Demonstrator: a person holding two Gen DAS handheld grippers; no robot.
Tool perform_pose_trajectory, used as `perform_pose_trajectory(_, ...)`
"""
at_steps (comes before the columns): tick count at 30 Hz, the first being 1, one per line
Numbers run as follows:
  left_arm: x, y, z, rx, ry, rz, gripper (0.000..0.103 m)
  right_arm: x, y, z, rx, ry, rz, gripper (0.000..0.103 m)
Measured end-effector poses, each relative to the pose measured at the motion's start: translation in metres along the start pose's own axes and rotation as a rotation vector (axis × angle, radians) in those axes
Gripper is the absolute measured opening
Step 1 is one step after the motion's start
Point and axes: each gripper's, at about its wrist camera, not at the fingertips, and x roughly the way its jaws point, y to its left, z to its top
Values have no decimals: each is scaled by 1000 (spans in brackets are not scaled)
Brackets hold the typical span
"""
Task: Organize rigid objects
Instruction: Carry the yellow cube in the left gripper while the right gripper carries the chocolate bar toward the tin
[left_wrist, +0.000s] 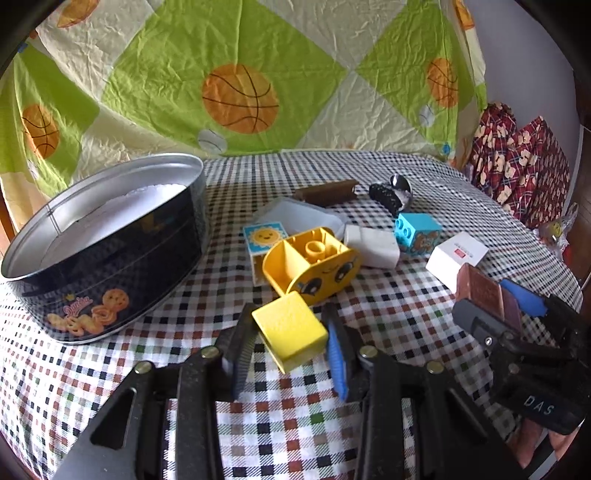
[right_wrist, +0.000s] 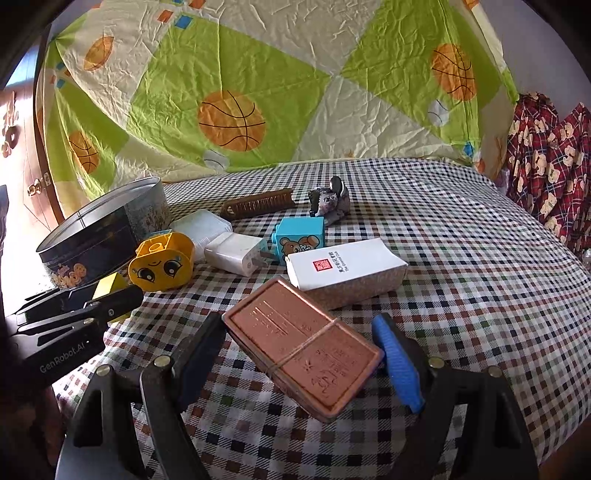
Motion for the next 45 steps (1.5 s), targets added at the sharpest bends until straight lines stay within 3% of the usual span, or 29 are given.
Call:
perform_pose_trajectory(5,-10,-3,-4,22,-72,15,35,-1,1,-1,-10,-10,-3,83)
perform_pose_trajectory(15,-20,-6,-5,37,-142,20,35,-5,2,-3,-21,-48,-3,83)
perform_pose_trajectory(45,-39,-13,-14,74,-277,17,35,-24,6,-12,-65,-200,6,83)
